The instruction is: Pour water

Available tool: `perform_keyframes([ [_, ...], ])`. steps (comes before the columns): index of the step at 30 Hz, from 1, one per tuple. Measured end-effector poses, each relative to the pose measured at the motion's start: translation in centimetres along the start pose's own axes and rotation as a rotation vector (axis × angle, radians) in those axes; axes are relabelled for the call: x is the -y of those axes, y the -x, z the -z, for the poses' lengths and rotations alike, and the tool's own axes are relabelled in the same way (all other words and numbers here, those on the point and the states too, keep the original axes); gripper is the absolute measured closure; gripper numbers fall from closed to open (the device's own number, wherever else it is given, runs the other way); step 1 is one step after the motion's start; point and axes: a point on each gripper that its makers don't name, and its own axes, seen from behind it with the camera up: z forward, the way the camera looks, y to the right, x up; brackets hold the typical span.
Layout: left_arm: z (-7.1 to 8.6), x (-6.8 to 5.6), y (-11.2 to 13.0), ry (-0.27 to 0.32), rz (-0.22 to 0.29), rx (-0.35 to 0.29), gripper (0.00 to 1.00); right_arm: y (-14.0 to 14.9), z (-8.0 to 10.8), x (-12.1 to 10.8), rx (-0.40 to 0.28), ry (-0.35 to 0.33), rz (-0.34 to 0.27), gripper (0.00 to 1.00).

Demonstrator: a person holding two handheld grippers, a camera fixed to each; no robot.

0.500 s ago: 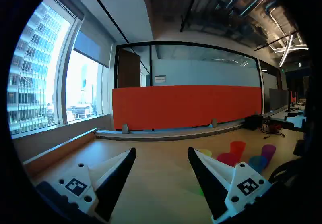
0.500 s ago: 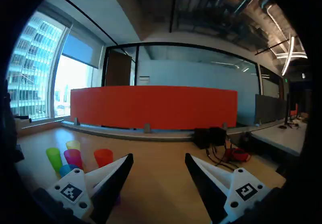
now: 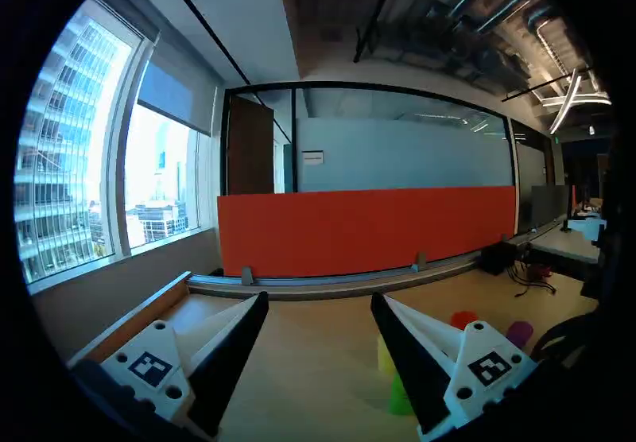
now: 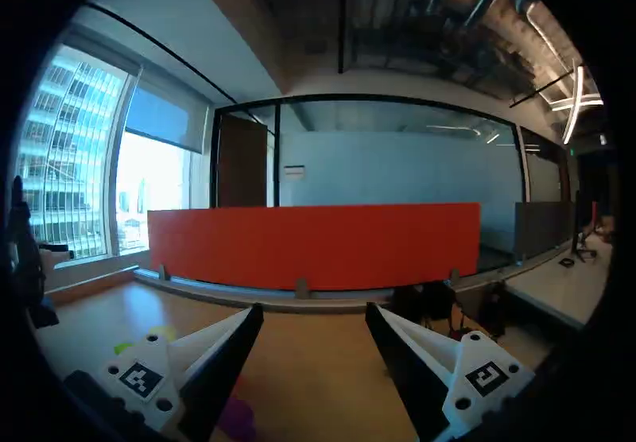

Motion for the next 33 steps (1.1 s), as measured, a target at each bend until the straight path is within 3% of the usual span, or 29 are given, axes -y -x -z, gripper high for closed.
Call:
perform_keyframes([
  [11, -0.8, -0.8, -5.6, 0.056, 0.025, -0.020, 0.04, -3.8, -0.4, 0.4, 0.007, -0.021, 0.031, 0.00],
  [18, -0.9, -1.6, -6.3, 0.116, 0.052, -0.014, 0.04, -4.2, -0.3, 1.2, 0.010, -0.060, 0.035, 0.00],
  [26, -0.8, -3.4, -6.5, 0.211, 0.027, -0.011, 0.04, -4.1, 0.4, 4.0, 0.022, -0.204, 0.072, 0.00],
  [33, -0.2, -5.5, -6.6, 0.313, 0.007, -0.002, 0.04, -5.7, 1.6, 7.1, -0.007, -0.357, 0.070, 0.00],
])
